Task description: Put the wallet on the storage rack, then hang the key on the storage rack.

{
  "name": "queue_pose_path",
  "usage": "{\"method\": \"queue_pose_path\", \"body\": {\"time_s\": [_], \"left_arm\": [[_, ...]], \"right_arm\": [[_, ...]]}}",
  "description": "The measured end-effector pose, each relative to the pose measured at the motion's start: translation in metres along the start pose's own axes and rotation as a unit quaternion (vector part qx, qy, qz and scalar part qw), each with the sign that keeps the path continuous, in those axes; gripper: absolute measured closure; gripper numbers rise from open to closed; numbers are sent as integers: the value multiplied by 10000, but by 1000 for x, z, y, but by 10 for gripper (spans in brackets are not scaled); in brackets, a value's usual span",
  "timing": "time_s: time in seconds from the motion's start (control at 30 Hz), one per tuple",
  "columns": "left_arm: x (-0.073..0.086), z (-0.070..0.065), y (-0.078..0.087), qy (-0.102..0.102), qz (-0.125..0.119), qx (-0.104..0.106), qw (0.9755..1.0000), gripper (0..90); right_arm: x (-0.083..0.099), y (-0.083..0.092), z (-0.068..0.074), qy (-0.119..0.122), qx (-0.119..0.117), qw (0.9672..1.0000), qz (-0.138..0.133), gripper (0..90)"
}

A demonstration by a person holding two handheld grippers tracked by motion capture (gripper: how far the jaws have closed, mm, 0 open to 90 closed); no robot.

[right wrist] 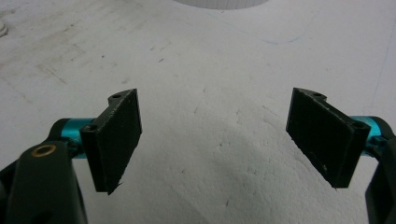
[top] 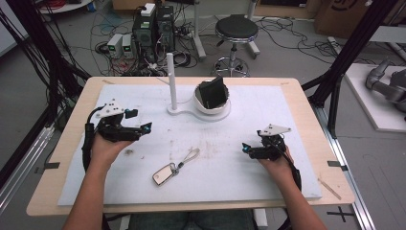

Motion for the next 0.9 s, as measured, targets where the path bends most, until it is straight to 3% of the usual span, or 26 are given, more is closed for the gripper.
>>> {"method": "queue_pose_path", "body": {"time_s": [0.2, 0.63, 0.9], "left_arm": [[0, -7, -2, -63, 44, 116, 9999, 215], [16, -20, -8, 6, 246, 135, 9996, 214], [29, -36, -26, -25, 586, 227, 9980, 214]], "right_arm": [[0, 2, 0, 13, 22, 10000, -6, 183], [-3, -1, 1, -1, 9, 10000, -37, 183], [-7, -5, 2, 32, -29, 10000, -83, 183]]}}
Point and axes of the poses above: each handheld gripper's, and its own axes: y roughly backward along the jaws, x roughly out of its underside, z roughly to its left, the point moved 6 cm from there along -y, roughly forward along the jaws, and after that the axes turned 11 degrees about x, right-handed, at the moved point
